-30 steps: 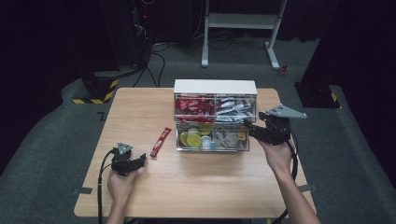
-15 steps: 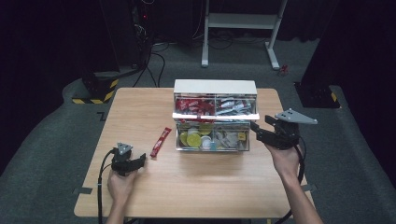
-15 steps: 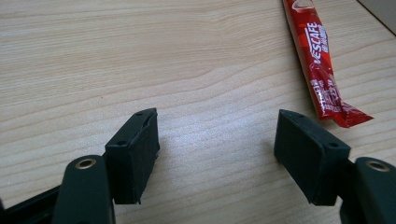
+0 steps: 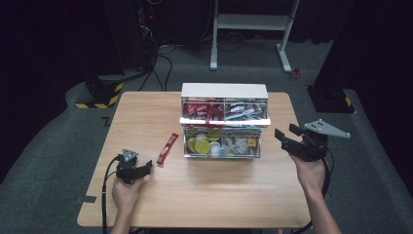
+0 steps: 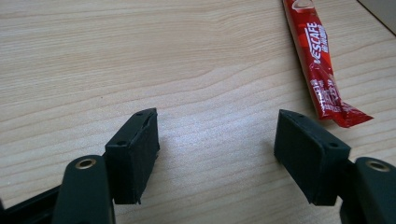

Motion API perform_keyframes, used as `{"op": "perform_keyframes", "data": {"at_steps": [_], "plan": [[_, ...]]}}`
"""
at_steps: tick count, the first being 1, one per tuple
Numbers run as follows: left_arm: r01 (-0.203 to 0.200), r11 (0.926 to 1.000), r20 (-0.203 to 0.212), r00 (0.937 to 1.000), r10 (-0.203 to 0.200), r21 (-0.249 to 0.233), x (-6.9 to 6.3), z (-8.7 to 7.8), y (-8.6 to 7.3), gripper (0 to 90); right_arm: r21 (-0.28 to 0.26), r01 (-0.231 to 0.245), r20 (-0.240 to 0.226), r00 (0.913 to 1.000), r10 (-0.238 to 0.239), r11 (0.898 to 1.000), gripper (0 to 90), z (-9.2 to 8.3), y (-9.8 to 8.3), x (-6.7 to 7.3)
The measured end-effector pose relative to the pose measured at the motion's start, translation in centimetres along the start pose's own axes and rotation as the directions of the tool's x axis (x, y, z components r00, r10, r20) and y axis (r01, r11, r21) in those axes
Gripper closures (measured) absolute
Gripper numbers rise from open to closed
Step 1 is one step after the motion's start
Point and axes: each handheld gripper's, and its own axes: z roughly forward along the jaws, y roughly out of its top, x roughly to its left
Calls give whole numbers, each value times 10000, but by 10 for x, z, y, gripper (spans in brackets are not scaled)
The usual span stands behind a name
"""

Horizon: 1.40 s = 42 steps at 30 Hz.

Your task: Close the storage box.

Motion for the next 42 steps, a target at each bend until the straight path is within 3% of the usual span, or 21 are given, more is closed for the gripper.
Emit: {"op": "perform_keyframes", "data": {"at_steps": [11,21,31,42], "plan": [[-7,10000,13,10000,7,-7,0,0,0,312,-165,-199,120,9997,201,9997,422,-1,-15,-6],[-17,10000,32,10000,17,-1,0,0,0,309,-101,-507,183,9985,509,9987,443,9,-42,-11],[-16,10000,31,10000,16,0,0,0,0,308,232,-780,187,9968,776,9967,407,23,-65,-9],[-13,10000,35,10000,13,1,0,0,0,307,628,-754,912,9934,695,9952,387,39,-84,-14]]}}
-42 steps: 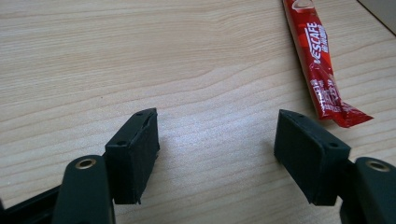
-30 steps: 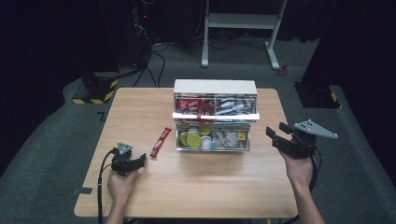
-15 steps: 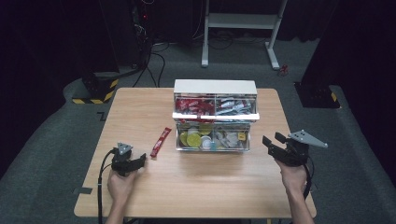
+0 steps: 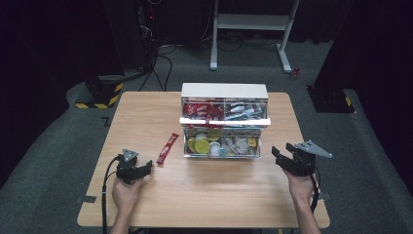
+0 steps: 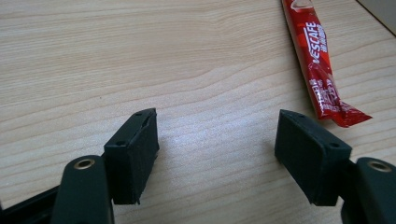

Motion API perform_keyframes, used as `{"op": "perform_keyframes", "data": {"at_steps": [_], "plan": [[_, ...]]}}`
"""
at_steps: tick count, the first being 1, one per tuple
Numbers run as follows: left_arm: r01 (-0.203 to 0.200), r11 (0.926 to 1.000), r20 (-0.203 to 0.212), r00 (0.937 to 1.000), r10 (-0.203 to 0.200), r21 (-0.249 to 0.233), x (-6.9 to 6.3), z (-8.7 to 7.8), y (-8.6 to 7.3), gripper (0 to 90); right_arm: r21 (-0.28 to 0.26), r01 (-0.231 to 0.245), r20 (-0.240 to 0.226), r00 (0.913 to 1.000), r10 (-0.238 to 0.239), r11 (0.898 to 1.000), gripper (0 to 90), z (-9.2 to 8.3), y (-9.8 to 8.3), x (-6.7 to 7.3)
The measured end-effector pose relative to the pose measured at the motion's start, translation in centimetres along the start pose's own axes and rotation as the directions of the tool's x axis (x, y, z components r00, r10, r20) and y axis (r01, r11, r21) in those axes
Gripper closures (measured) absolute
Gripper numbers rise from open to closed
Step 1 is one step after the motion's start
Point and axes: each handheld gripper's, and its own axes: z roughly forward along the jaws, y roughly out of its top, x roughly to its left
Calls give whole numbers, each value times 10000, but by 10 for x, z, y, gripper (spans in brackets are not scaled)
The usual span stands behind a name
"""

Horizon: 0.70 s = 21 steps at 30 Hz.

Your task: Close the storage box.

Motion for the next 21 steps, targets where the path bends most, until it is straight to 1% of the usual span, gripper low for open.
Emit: {"op": "perform_keyframes", "data": {"at_steps": [3,5,7,10,13,15,19,21], "plan": [[-1,10000,4,10000,1,1,0,0,0,306,266,62,135,9999,-65,9996,386,6,-4,-1],[-29,10000,5,10000,29,6,0,0,0,306,375,37,214,9998,-45,9993,387,10,-7,-2],[-29,10000,8,10000,29,6,0,0,0,304,601,-24,298,9996,6,9982,387,16,-9,-3],[-31,10000,-12,10000,31,-4,0,0,0,305,1056,-61,613,9981,-4,9944,379,26,-12,-6],[-24,10000,-10,10000,24,1,0,0,0,305,1352,-104,720,9974,6,9908,366,36,-17,-10],[-27,10000,-5,10000,27,1,0,0,0,304,1640,-197,813,9967,64,9863,354,44,-22,-11],[-28,10000,-5,10000,28,2,0,0,0,304,2007,-121,1096,9939,-101,9796,347,60,-27,-12],[-33,10000,-4,10000,33,3,0,0,0,304,2122,-149,1108,9938,-89,9771,345,67,-30,-13]]}}
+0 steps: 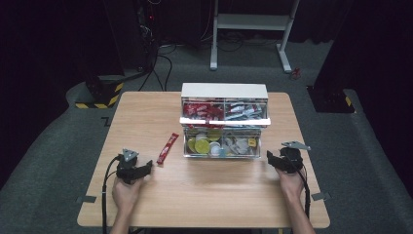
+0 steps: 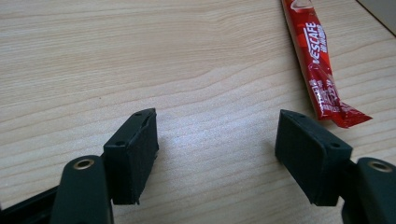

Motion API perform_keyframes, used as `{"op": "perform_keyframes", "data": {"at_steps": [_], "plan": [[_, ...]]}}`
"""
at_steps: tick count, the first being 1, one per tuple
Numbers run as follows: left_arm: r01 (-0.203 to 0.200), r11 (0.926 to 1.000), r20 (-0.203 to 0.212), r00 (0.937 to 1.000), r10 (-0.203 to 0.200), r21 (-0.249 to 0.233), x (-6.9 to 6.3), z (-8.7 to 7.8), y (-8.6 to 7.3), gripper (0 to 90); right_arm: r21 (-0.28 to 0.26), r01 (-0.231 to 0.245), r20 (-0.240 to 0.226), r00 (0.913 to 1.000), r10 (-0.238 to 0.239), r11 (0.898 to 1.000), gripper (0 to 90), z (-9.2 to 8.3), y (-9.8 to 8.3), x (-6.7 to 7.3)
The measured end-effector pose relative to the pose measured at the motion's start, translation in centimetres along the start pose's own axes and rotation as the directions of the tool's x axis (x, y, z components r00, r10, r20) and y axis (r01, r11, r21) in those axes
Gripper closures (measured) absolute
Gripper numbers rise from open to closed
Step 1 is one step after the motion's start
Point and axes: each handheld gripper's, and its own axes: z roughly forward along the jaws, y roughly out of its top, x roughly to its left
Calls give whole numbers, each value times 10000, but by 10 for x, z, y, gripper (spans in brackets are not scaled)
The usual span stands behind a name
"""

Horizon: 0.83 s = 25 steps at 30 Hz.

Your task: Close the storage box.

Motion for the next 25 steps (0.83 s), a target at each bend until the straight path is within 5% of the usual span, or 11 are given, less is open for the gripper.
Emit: {"op": "perform_keyframes", "data": {"at_steps": [4,6,9,25], "plan": [[-1,10000,2,10000,1,6,0,0,0,304,272,-39,38,10000,38,9996,332,11,-4,2],[4,10000,-13,10000,-4,8,0,0,0,304,453,211,382,9990,-228,9987,307,16,-7,3],[7,10000,-13,10000,-7,4,0,0,0,304,267,-7,658,9978,-10,9996,281,19,-12,-2],[18,10000,-34,10000,-18,-5,-1,0,0,305,405,-123,770,9970,92,9991,202,20,-11,-2]]}}
